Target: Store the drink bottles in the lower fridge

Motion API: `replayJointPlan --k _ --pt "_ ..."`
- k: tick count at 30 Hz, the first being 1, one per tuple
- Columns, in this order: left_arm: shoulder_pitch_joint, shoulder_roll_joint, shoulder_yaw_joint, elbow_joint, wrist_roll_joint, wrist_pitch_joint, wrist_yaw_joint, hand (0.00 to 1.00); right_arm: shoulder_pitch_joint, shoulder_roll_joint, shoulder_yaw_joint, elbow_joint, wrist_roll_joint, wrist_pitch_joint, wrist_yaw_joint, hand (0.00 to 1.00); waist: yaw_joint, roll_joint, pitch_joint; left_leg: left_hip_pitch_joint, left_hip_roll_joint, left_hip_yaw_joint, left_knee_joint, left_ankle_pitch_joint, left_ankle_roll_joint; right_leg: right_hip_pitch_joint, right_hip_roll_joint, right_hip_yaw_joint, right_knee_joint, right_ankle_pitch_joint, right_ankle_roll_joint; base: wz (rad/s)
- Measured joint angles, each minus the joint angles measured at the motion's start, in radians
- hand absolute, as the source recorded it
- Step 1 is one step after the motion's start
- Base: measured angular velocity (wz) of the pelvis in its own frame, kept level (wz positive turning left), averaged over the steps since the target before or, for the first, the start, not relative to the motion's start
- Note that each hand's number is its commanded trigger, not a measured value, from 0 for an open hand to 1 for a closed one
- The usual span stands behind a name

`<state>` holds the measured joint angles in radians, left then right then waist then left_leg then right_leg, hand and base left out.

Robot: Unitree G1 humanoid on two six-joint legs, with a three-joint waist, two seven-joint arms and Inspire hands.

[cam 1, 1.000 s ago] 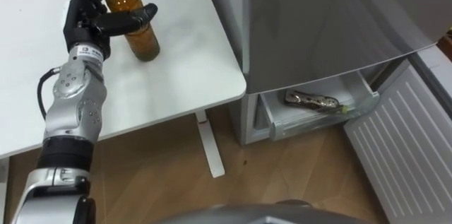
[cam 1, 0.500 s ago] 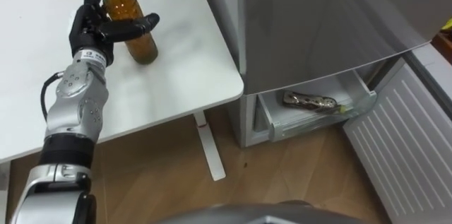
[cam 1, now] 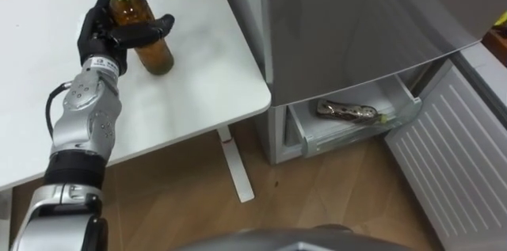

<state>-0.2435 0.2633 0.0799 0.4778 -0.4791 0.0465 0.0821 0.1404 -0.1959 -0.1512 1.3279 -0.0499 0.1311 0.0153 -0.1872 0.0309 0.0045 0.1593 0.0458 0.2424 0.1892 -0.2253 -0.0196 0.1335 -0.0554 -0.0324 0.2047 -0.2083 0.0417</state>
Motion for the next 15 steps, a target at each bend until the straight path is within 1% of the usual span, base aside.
replayJointPlan --k 11,15 --pt "0.000 -0.001 -0.004 0.023 0.000 0.002 -0.017 1.00 -0.001 -0.001 0.000 0.002 -0.001 -0.008 0.000 0.00 -0.003 0.000 0.0005 -0.009 0.000 -0.002 0.000 0.000 0.000 -0.003 0.000 0.000 -0.002 0.000 0.000 0.00" --pt "0.000 -0.001 -0.003 0.023 0.000 0.000 -0.021 1.00 0.000 -0.001 0.001 0.002 -0.003 -0.008 0.000 0.00 -0.004 -0.004 0.0029 -0.008 0.000 -0.002 0.000 0.000 0.000 0.003 0.000 0.000 -0.002 0.000 0.000 0.00"
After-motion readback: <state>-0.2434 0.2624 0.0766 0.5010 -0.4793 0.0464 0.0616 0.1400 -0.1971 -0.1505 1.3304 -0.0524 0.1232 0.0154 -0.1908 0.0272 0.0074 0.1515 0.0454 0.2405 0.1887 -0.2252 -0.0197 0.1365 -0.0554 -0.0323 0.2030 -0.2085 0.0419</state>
